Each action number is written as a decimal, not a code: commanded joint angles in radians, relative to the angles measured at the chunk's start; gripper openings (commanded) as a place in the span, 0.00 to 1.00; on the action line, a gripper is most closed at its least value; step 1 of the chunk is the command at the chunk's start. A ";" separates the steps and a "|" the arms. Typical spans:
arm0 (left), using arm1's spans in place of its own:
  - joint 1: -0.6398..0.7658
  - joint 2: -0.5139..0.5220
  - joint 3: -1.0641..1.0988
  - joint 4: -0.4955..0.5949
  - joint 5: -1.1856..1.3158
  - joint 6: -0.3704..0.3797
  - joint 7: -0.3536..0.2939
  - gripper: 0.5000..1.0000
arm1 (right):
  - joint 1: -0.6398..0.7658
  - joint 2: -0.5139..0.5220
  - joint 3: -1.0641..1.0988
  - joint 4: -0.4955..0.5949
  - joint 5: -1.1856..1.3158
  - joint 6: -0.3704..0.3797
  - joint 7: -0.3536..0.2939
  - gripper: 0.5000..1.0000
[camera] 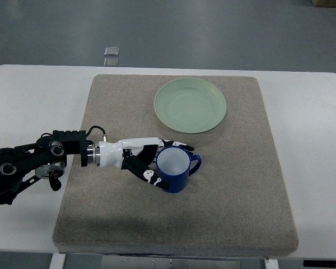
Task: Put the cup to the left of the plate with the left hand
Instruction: 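Close the left hand fingers around the blue mug body, then lift the mug and carry it beside the plate, nearer the left arm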
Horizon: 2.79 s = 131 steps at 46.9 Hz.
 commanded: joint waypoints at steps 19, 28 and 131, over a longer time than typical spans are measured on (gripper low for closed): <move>0.002 -0.016 -0.008 -0.002 0.000 0.043 -0.013 0.95 | 0.000 0.000 0.000 0.000 0.000 0.000 0.000 0.86; 0.002 -0.017 -0.007 -0.002 0.001 0.051 -0.016 0.80 | 0.000 0.000 0.000 0.000 0.000 0.000 0.000 0.86; 0.020 -0.033 -0.215 0.316 -0.238 0.502 -0.093 0.33 | 0.000 0.000 0.000 0.000 0.000 0.000 0.000 0.86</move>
